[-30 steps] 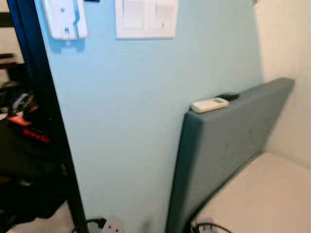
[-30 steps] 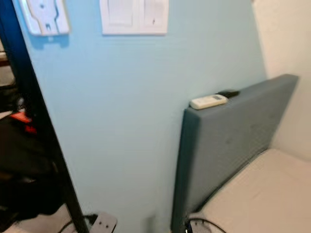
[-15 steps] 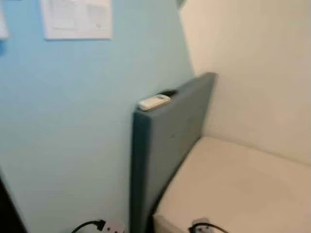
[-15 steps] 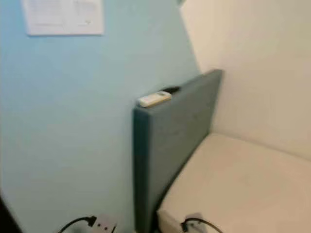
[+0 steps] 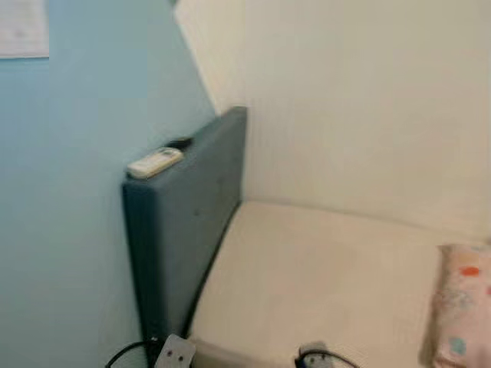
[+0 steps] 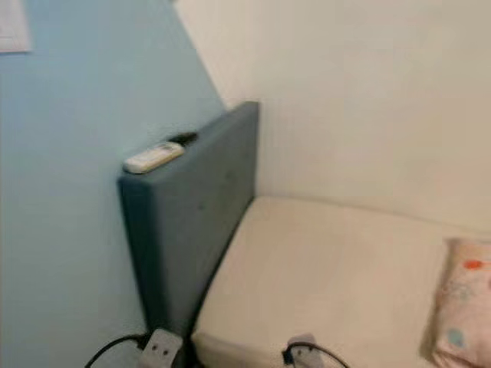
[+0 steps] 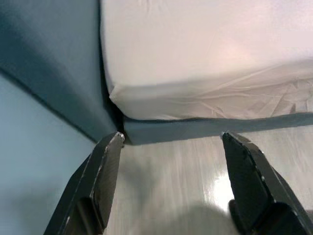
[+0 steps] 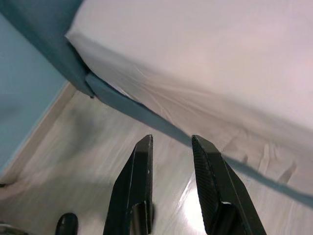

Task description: Clean up the room

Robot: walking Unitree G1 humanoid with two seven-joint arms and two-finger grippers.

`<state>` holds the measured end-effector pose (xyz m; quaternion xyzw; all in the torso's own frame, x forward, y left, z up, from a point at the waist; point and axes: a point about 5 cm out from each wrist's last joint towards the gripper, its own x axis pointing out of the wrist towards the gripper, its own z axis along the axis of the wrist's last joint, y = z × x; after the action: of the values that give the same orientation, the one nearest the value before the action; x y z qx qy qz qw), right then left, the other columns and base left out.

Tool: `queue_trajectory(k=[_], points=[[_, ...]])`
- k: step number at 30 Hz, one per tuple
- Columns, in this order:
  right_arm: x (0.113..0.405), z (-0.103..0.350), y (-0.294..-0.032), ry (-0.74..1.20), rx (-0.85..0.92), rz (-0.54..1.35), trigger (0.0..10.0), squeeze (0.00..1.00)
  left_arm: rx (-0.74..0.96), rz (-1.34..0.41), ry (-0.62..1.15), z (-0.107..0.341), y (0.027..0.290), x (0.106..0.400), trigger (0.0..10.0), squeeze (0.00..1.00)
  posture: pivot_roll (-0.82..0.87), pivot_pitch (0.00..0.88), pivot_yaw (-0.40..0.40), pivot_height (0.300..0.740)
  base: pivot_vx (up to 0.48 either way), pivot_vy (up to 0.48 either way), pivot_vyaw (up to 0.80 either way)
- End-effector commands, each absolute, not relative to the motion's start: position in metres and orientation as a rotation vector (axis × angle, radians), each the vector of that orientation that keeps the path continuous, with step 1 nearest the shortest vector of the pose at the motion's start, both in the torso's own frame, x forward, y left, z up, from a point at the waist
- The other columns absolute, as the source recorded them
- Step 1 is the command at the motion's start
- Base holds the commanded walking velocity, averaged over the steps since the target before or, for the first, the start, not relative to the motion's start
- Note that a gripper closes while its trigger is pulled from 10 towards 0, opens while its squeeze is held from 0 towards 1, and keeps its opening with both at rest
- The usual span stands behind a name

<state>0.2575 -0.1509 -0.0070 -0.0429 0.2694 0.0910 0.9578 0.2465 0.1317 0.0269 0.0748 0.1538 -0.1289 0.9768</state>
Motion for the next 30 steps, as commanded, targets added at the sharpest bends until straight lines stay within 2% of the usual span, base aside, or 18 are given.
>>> queue_trajectory(k=[1, 18, 30], points=[[0.2544, -0.0093, -0.1562, 0.554, -0.087, 0.168, 10.0, 0.00, 0.148, -0.259, 0.318, 0.0246, 0.1301, 0.2447, 10.0, 0.00, 0.02, 0.101, -0.027, 0.740, 0.000, 0.000, -0.80], [0.2588, -0.0051, -0.1573, 0.523, -0.098, 0.171, 10.0, 0.00, 0.133, -0.232, 0.308, 0.0256, 0.1303, 0.2469, 10.0, 0.00, 0.02, 0.106, -0.026, 0.740, 0.000, 0.000, -0.75], [0.2637, 0.0000, -0.1520, 0.491, -0.106, 0.196, 10.0, 0.00, 0.131, -0.223, 0.294, 0.0278, 0.1274, 0.2503, 10.0, 0.00, 0.01, 0.117, -0.034, 0.740, 0.000, 0.000, 0.00]])
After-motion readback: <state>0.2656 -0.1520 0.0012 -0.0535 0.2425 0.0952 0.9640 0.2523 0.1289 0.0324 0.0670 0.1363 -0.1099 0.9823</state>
